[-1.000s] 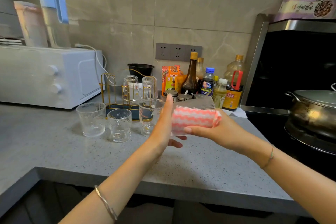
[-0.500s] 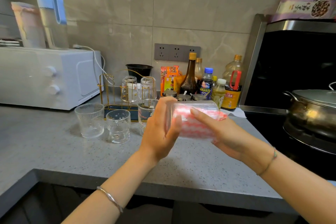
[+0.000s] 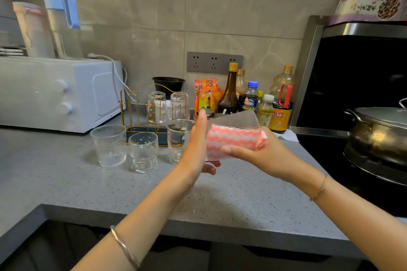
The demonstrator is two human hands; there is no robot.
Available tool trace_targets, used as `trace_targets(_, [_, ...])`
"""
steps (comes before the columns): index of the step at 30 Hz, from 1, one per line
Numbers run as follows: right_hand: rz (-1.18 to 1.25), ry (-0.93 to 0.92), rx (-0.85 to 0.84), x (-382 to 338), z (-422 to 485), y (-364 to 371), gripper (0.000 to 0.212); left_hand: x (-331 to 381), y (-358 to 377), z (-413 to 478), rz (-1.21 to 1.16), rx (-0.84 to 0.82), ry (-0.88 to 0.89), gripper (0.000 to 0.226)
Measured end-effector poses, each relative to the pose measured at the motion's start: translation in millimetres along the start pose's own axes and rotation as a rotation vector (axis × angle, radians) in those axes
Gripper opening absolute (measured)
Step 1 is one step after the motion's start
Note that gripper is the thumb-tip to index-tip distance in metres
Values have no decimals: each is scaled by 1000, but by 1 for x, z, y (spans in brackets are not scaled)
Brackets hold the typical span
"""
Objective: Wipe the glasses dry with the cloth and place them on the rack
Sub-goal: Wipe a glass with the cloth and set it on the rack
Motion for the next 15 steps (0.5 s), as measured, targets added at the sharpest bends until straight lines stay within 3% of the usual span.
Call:
trace_targets(6, [186, 125, -51, 8, -3, 7, 20, 15, -5, -9, 68, 85, 327, 41])
trace_targets(12, [460, 299, -63, 11, -2, 2, 24, 31, -5, -13, 300, 63, 698, 39])
trace_targets(15, [445, 298, -30, 13, 3, -4, 21, 37, -3, -11, 344, 23, 774, 46])
Point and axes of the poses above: each hand's wrist, its own z-axis towards the middle knuckle, its own y-axis out of the palm, x = y × z, the point moved 7 cm from there along z, towards the middle knuckle, and after that the axes turned 6 degrees about x, right-handed, at the moved point
